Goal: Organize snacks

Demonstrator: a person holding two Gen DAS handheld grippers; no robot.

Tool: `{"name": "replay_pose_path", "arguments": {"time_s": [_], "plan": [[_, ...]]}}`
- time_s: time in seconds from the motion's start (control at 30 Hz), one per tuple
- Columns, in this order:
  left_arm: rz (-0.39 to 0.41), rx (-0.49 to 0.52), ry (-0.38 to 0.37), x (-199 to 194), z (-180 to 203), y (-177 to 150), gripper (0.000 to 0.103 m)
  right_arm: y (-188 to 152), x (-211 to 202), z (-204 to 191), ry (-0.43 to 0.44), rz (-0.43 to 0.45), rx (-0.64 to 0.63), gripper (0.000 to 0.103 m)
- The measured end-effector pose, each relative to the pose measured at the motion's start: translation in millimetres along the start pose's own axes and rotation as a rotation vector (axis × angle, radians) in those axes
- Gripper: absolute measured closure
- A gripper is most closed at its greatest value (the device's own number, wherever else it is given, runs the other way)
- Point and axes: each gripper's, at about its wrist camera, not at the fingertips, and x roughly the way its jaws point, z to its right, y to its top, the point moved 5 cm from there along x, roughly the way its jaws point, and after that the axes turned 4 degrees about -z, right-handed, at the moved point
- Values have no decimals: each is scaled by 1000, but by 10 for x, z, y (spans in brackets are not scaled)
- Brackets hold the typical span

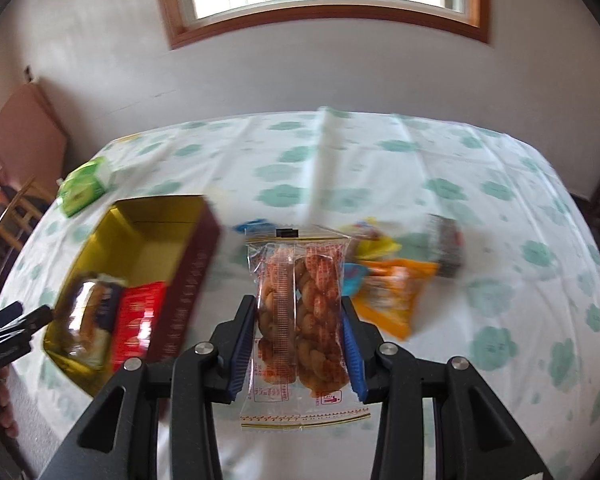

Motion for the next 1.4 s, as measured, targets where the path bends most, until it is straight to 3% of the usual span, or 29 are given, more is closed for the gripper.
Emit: {"name": "replay_pose_path", "arguments": {"time_s": [0.3, 0.53, 1.4], "plan": [[-7, -64, 61, -3, -357, -10, 20, 8, 106, -1073, 140, -19, -147, 63], [-20, -83, 70, 29, -469, -43, 20, -106, 289, -1497, 173, -69, -205, 63], [-56, -110, 60, 181, -575, -68, 20, -295, 690, -1621, 130, -166, -227, 62]]}}
